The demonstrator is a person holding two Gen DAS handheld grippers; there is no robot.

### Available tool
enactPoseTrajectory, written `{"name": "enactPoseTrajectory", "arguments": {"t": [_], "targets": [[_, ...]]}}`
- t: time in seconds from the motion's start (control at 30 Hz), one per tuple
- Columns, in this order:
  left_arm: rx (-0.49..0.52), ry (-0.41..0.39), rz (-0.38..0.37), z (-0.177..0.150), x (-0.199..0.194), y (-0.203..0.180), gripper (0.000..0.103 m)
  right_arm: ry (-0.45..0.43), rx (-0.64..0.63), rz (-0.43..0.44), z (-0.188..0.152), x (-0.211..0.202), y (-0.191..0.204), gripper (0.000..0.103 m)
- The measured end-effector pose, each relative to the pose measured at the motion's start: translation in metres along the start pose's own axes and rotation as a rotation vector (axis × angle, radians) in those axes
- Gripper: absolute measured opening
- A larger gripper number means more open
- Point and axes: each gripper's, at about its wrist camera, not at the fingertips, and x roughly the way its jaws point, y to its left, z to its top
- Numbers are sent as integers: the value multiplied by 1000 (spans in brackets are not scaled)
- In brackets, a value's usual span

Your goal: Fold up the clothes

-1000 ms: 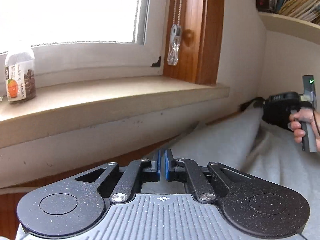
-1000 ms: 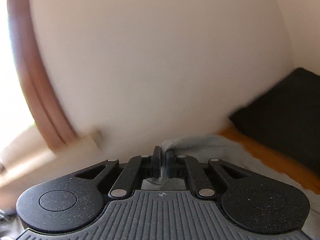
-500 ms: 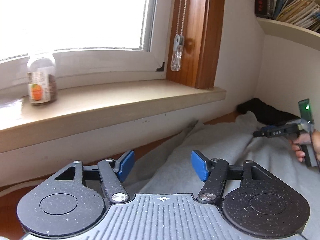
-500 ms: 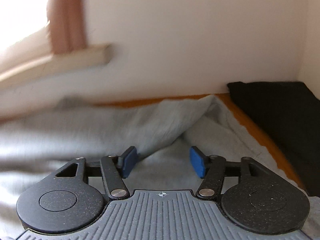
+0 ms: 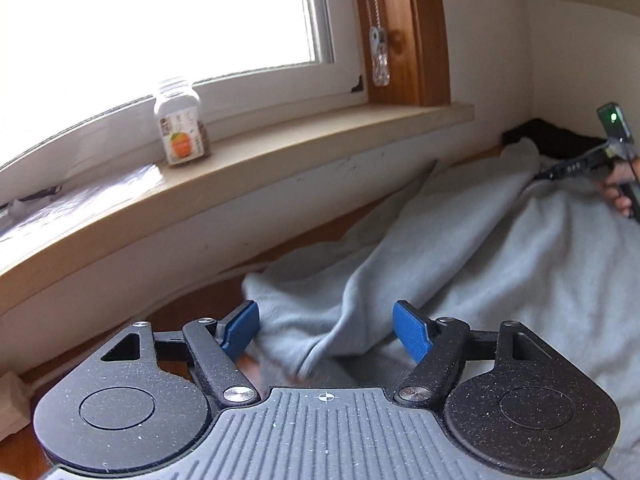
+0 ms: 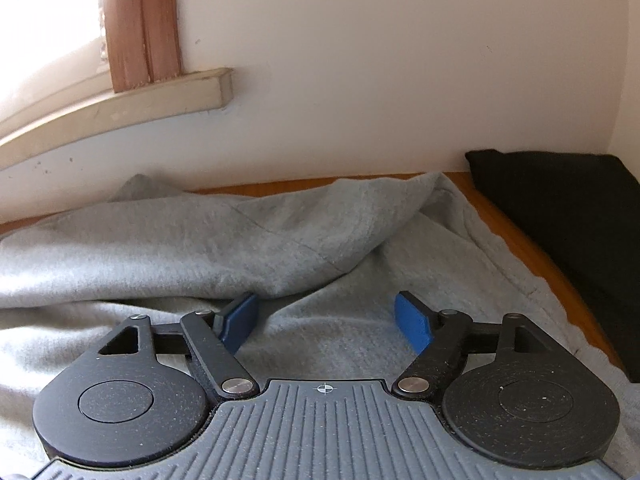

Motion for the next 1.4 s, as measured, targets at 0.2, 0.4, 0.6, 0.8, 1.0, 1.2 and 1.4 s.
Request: {"name": "enactPoseTrajectory", "arguments": {"t": [0.2,0.4,0.6,0.8,1.0,1.2,1.4], "targets": [[42,34,20,-6,6,2,73,1,0,-2,0,0,-1,76],[47,28,-13,10,-4,2,15,0,1,0,0,0,-3,76],[66,-8,-63,48,-63,0,13,0,2,-2,0,1,-3,77],[44,91,-137,69,-85,26,15,0,3,-2,0,1,-3,77],[36,219,46,44,-32,55,20,0,3,-2,0,1,-3,77],[-33,145,63,26,-34,61,44,-1,2,0,0,2,-5,77],[-2,44,8,30,-62,36,48,-1,0,-1,-1,2,-5,77]]}}
